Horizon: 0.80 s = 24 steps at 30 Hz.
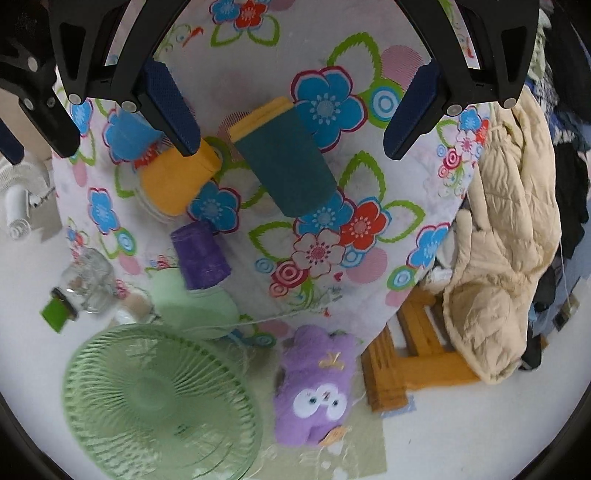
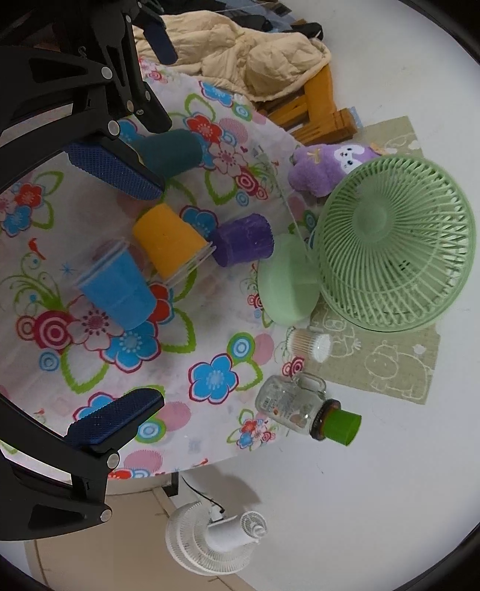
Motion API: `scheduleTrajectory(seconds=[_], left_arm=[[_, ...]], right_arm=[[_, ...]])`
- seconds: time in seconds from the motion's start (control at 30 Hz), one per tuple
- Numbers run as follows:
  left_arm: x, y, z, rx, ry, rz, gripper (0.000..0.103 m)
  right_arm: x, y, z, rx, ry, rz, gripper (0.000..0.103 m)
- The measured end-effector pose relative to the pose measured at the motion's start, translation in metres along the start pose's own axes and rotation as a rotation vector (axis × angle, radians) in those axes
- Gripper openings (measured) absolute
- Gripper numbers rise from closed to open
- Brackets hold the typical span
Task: Flip cup upside down
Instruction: 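Move the left tool toward the dark teal cup lying on its side, then close the left tool around the teal cup's body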
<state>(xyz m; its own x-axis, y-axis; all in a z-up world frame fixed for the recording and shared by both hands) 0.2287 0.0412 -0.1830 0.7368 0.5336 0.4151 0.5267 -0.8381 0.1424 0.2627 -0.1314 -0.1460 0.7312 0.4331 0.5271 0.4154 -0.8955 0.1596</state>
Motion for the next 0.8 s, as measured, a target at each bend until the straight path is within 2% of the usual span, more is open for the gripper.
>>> scheduleTrajectory(seconds=[0.23,0.67,0.8], left_arm=[[0.001,-0.011,0.039,0.032,-0.069,-0.119,0.100],[-0.005,-0.017,0.099,0.056,-0.156,-0.250,0.099],[-0.007,-0.016,0.110,0.047,-0.177,-0.291,0.094]], right_arm=[[0.008,-0.010,0.037,0.044,-0.025,0.016,0.103],[0.019,-0.027,0.088,0.046,-0.070,-0.076,0.103],[0.023,-0.028,0.096,0.046,-0.072,-0.089,0.103]])
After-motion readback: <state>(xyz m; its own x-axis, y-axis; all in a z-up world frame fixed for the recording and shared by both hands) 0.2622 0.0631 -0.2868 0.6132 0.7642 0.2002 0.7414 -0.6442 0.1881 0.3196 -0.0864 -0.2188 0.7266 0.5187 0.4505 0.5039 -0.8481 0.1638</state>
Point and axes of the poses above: each gripper's, at about its wrist camera, not at the fingertips, and z roughly the way its jaws point, y to its right, x to its top, the point moved 8 cm from there along z, roughly the way its jaws point, and after that the axes turned 13 degrees about -z, right-handed, at the moved point
